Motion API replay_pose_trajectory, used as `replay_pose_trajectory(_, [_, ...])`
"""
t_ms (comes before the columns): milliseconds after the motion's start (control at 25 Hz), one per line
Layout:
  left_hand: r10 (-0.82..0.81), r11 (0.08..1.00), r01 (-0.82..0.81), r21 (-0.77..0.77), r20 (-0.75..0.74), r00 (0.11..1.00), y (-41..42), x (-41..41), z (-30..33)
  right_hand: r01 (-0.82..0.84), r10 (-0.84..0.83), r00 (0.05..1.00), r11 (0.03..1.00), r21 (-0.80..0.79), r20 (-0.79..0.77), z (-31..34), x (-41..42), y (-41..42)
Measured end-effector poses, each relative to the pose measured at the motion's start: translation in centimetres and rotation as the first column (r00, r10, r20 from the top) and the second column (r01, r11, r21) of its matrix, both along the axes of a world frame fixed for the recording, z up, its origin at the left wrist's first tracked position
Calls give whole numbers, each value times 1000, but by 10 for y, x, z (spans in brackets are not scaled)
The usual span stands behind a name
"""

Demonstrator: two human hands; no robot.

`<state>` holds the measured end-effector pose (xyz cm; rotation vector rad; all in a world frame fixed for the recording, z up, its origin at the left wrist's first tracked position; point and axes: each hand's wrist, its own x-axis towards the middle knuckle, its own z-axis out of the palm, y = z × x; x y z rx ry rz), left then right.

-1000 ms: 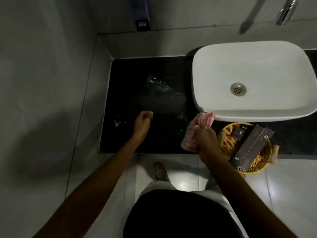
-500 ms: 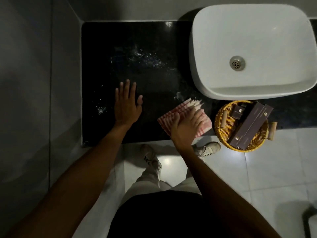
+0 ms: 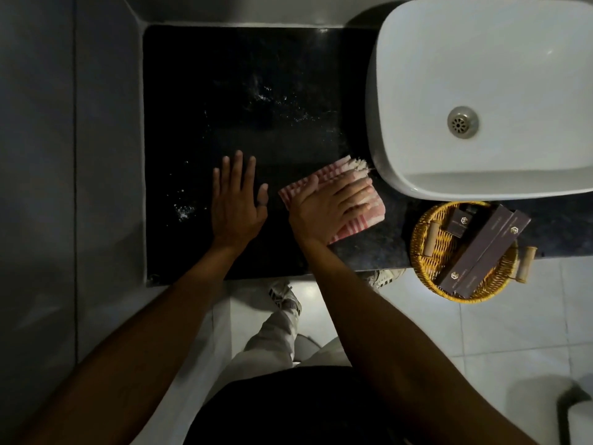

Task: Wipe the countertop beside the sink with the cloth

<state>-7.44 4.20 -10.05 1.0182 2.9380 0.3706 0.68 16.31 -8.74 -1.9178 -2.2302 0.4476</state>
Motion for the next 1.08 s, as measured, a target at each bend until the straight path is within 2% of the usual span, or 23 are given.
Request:
replay_pose_trajectory(160, [6,1000,-6,6,-18,1000,0,-1,2,-30,28,999,995,93,27,-7,-36,17])
replay_pose_trajectory(480, [20,1000,-20,-11,12,1000,2,-1,4,17,-24,998,994,110,64,1,-90,62])
replay_pose_trajectory(640, [27,1000,-27,5,25,999,3,1,6,-81,73,994,992,98,76,2,-110,76])
replay_pose_trajectory(760, [29,999,-30,13,50,998,2,2,7,-231,220,968,969,91,119,-1,-126,86])
replay_pose_trajectory(920, [42,999,-40,-21,93,995,4,2,11,-491,479,868,867,85,131,-1,-147,99])
replay_pose_trajectory(1000, [41,999,-39,-16,112,993,4,1,12,-646,635,761,760,70,132,2,-162,105])
replay_pose_trajectory(1080, [34,999,-34,-6,98,995,4,1,11,-789,775,614,610,72,151,4,-181,110])
